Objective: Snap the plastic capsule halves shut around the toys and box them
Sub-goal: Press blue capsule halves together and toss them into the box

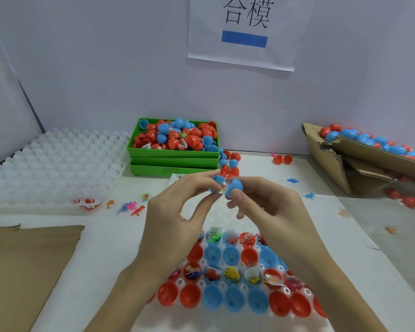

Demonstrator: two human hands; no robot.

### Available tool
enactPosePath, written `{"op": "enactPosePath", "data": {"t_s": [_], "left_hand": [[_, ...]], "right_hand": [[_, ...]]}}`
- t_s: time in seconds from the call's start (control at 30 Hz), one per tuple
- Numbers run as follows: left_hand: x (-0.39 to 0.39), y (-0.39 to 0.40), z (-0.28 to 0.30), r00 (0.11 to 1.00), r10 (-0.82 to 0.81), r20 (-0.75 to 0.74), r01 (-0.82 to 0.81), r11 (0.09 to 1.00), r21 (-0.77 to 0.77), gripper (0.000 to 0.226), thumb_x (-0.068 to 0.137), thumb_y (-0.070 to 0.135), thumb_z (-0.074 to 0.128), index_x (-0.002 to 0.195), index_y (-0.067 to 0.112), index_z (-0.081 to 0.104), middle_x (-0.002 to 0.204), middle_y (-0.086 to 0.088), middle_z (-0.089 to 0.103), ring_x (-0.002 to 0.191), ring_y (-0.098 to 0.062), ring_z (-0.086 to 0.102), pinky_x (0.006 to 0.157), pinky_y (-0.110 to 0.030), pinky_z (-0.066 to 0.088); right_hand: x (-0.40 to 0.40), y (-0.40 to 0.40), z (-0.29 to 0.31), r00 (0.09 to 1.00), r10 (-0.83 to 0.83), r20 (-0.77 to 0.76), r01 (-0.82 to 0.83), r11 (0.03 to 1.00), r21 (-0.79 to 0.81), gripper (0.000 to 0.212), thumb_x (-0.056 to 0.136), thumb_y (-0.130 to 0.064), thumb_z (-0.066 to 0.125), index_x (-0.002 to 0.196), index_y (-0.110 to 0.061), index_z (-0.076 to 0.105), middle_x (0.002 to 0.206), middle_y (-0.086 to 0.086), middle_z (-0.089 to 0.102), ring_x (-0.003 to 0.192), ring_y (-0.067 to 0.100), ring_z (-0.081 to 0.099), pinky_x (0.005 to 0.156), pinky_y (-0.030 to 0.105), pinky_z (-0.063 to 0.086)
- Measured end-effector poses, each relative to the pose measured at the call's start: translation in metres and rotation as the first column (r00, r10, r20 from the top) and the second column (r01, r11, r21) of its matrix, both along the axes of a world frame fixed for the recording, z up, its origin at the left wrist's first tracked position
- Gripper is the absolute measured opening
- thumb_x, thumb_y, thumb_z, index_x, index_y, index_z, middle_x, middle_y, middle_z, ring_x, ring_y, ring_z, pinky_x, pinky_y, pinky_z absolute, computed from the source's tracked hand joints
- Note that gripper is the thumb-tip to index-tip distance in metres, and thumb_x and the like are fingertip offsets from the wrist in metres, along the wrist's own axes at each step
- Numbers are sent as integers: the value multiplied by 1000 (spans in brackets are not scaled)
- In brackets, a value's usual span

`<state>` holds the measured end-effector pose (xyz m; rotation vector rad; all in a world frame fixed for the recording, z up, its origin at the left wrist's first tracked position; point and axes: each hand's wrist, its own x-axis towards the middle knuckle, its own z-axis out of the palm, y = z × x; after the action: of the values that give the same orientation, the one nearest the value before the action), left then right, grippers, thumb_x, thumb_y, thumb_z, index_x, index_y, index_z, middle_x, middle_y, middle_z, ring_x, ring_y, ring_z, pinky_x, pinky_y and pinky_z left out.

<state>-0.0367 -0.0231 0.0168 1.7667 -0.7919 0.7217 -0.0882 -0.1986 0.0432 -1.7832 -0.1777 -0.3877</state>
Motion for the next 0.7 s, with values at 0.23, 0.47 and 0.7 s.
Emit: {"op": "enactPosePath", "data": {"t_s": [0.23,0.47,0.7], "left_hand": [[-2,0,1,1000,21,-5,-21,1000,16,21,92,19,76,111,9,75,120,6,76,112,0,71,90,-18,59],[-1,1,-2,1000,8,-8,-7,998,55,30,96,19,72,125,19,66,122,9,75,112,0,70,94,-22,59],[0,3,1,998,57,26,-59,996,64,18,94,15,74,111,10,78,112,7,77,105,2,71,87,-12,57]], "right_hand": [[0,1,-2,997,-12,72,20,994,-111,23,96,-20,70,119,-21,72,102,-10,76,98,16,73,80,24,59],[-1,2,-6,985,-58,162,102,955,-280,24,95,-29,69,118,-25,71,100,-18,72,97,10,70,80,16,56],[0,2,-7,986,-45,161,78,975,-210,32,96,-29,63,127,-24,71,107,-15,71,103,12,69,83,20,57]]}}
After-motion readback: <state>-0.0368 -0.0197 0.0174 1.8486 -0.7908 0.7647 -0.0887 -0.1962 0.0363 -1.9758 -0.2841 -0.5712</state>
